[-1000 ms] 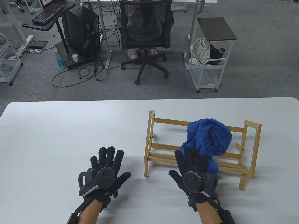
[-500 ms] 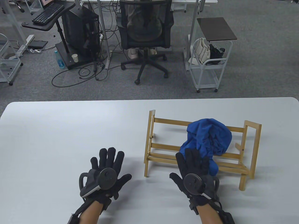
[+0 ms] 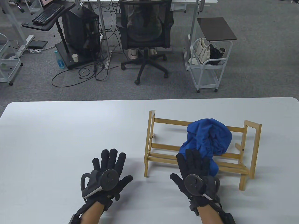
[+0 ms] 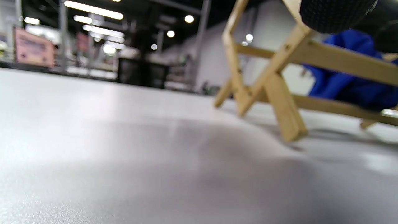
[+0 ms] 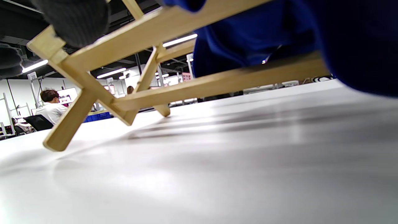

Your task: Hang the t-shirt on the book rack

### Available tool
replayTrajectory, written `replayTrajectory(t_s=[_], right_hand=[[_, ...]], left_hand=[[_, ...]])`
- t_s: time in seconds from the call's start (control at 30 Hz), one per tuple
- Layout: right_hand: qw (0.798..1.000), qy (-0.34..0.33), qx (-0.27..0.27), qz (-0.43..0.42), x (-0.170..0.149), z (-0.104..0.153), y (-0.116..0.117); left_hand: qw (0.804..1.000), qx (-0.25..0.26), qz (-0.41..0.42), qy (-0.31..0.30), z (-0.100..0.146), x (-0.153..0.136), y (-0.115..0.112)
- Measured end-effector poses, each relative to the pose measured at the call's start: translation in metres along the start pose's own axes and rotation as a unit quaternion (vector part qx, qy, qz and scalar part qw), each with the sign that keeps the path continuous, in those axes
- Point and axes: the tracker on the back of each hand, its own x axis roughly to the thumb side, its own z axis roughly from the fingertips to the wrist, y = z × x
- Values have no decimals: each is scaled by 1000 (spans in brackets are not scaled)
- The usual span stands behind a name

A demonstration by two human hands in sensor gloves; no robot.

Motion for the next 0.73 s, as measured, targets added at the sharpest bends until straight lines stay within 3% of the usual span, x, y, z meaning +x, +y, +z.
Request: replayTrajectory(t_s=[0.73], right_hand=[[1000, 2, -3, -2, -1, 1, 0]], left_hand=[[1000, -9, 3, 3, 0, 0, -1]])
